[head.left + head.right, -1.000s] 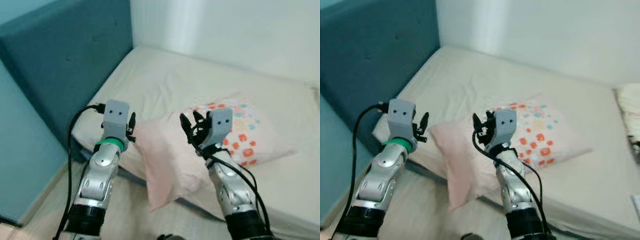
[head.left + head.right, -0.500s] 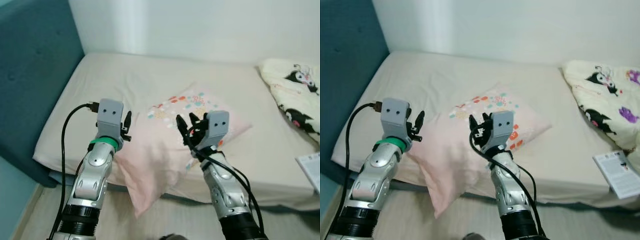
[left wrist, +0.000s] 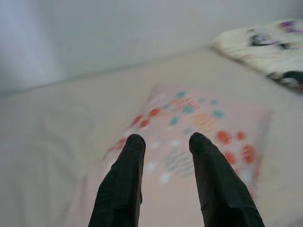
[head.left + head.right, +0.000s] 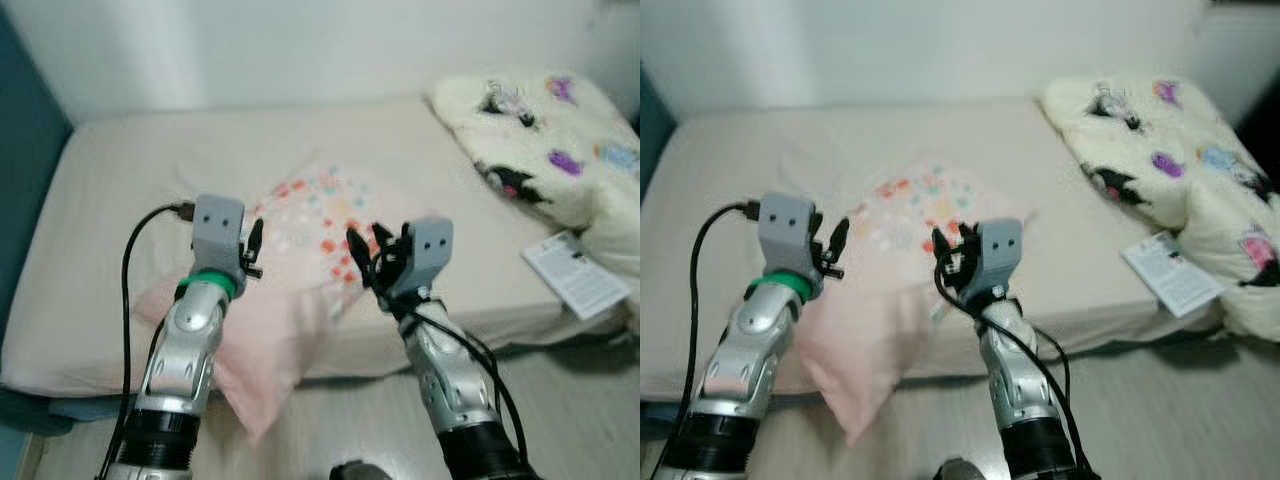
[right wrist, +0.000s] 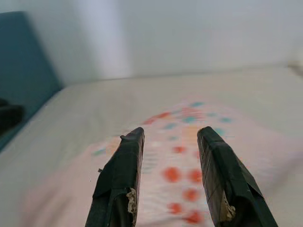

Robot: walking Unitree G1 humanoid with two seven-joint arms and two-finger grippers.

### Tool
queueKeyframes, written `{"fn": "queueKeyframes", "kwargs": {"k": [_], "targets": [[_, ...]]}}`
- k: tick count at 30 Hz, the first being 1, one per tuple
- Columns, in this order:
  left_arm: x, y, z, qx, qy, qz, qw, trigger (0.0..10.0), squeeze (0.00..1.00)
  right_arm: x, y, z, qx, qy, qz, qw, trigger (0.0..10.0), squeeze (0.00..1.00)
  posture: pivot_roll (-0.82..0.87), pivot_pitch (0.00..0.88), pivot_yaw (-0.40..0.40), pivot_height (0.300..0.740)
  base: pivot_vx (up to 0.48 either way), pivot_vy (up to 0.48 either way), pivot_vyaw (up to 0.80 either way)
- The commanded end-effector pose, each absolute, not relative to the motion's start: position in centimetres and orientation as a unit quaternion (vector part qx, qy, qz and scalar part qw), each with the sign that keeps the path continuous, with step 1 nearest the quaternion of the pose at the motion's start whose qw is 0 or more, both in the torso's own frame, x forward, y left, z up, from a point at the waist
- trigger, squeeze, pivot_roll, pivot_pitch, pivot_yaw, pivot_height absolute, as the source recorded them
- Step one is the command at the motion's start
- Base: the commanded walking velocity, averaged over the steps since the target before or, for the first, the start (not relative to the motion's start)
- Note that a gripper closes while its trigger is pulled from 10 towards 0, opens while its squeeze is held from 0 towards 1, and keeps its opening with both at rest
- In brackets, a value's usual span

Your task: Clean up the room

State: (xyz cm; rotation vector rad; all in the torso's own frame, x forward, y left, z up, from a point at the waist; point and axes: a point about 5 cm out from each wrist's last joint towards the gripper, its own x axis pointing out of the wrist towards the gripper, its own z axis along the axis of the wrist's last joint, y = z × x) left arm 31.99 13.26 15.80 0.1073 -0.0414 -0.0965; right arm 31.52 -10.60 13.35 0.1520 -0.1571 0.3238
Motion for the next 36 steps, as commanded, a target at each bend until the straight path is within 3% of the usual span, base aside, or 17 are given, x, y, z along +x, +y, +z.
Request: {"fn": "queueKeyframes", "kwargs": {"k": [1, 6, 36], "targets": [[31.88, 13.30, 15.56, 0.050, -0.017, -0.052, 0.997, 10.0, 0.00, 31.45, -10.62, 13.17, 0.079, -0.075, 0.159, 0.981, 10.0, 0.00, -0.09, 0.010, 0.064, 0.740, 0.000, 0.000, -0.78], [31.87, 13.22, 15.53, 0.048, -0.016, -0.054, 0.997, 10.0, 0.00, 31.45, -10.68, 13.13, 0.063, -0.077, 0.158, 0.982, 10.0, 0.00, -0.09, 0.009, 0.064, 0.740, 0.000, 0.000, -0.51], [31.79, 13.14, 15.57, 0.045, -0.021, -0.054, 0.997, 10.0, 0.00, 31.48, -10.29, 12.97, 0.059, -0.074, 0.162, 0.982, 10.0, 0.00, -0.08, 0.008, 0.061, 0.740, 0.000, 0.471, 0.00]]}}
